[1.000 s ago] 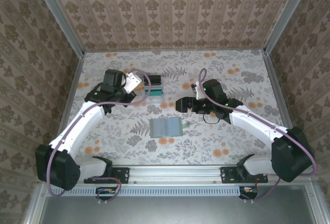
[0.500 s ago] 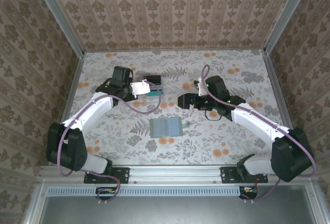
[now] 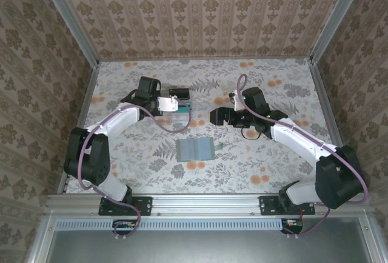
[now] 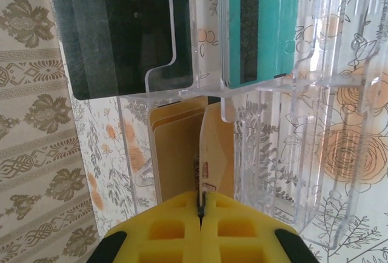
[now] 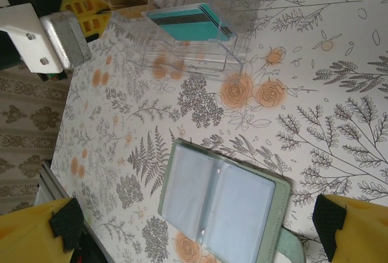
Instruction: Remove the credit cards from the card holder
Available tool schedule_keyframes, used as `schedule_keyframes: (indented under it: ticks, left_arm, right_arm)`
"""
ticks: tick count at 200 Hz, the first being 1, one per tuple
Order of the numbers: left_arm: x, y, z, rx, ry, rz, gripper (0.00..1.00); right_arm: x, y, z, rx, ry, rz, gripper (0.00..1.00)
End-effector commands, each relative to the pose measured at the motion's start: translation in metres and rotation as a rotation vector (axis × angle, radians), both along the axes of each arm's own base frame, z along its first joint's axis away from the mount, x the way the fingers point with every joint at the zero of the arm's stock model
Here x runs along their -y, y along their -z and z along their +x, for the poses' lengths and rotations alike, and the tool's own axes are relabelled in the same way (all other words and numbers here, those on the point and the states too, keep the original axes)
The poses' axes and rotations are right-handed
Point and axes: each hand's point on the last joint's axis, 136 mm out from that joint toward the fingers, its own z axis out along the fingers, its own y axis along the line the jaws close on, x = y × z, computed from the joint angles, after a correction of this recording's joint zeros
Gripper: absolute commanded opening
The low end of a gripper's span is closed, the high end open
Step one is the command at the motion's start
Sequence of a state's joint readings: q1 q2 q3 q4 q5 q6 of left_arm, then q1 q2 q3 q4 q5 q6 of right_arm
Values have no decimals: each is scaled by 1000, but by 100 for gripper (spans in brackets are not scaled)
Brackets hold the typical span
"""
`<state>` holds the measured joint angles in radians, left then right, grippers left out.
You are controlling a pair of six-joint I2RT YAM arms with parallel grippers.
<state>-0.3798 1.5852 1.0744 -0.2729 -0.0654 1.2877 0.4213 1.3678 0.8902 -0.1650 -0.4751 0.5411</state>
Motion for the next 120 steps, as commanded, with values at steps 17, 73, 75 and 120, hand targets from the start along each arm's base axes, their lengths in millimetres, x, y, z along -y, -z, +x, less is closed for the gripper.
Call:
schedule_keyframes:
  ticks: [17, 73, 75, 120]
  left_arm:
    - [-1, -1, 12, 18, -9, -6, 0]
    - [-3, 3, 20, 7, -61, -25, 12]
    - [-3, 3, 20, 7, -62, -26, 12]
    - [-6, 0, 30, 39, -88, -25, 21]
  right_arm:
    - [-3, -13, 9, 27, -11, 20, 100]
    - [-4, -1, 14, -9, -11, 20, 100]
    - [-4, -1, 14, -9, -11, 21, 100]
    - [-4, 1, 16, -18, -6, 29, 100]
